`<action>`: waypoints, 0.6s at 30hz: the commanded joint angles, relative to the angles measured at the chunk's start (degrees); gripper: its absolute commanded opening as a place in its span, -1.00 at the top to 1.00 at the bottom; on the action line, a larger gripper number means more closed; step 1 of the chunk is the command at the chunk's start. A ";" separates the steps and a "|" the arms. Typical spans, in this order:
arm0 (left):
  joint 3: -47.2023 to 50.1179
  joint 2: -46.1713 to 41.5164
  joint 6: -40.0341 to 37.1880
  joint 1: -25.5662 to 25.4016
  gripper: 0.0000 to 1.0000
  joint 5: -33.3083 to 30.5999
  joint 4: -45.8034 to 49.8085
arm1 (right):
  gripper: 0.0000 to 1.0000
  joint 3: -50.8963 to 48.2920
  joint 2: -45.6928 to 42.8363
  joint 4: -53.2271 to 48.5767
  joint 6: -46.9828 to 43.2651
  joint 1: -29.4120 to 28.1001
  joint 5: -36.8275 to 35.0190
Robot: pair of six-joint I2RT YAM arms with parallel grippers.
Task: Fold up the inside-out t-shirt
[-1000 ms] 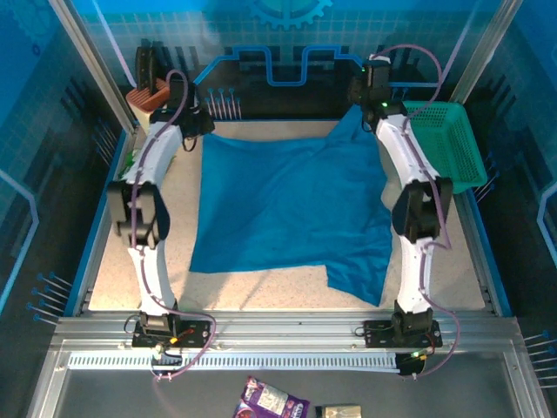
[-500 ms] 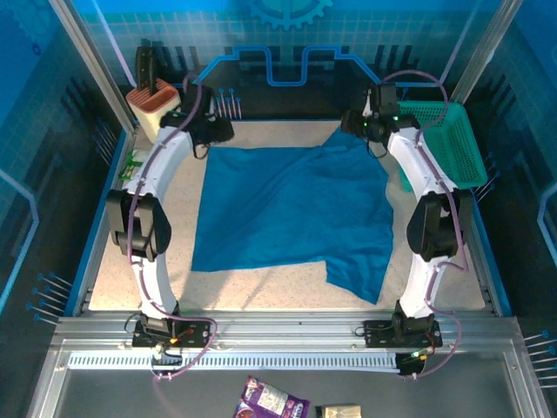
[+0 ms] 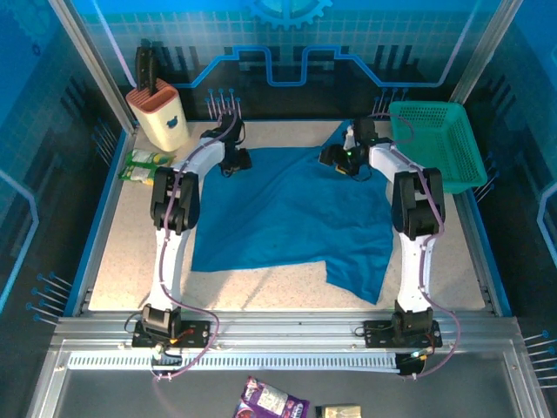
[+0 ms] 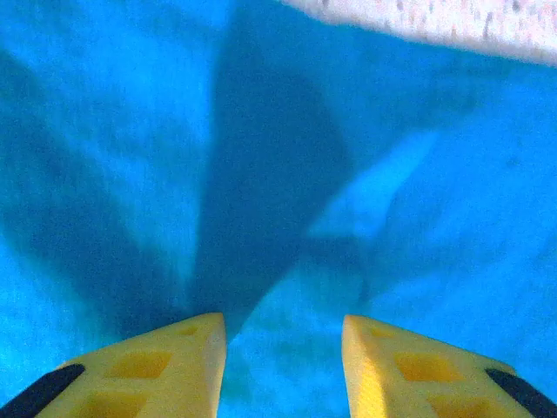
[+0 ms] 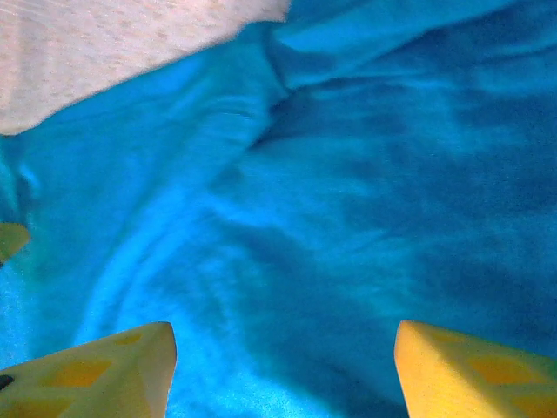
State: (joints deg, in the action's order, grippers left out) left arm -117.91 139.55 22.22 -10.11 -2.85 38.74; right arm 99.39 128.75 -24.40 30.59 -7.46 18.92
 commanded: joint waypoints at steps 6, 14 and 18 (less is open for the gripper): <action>-3.06 2.22 7.06 6.26 0.22 -5.40 5.25 | -0.41 -3.36 1.53 -1.59 4.34 5.28 -4.34; 2.63 -0.77 10.34 8.98 0.21 -2.47 1.23 | -0.39 -5.25 0.22 1.66 4.78 6.84 1.30; 3.85 -4.58 9.00 7.58 0.18 1.67 -1.84 | -0.38 -5.02 -3.87 6.61 6.70 6.10 4.51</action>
State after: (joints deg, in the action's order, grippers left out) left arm -115.96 138.69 31.20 -2.15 -3.33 37.12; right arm 94.52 128.29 -19.81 35.57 -2.07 21.76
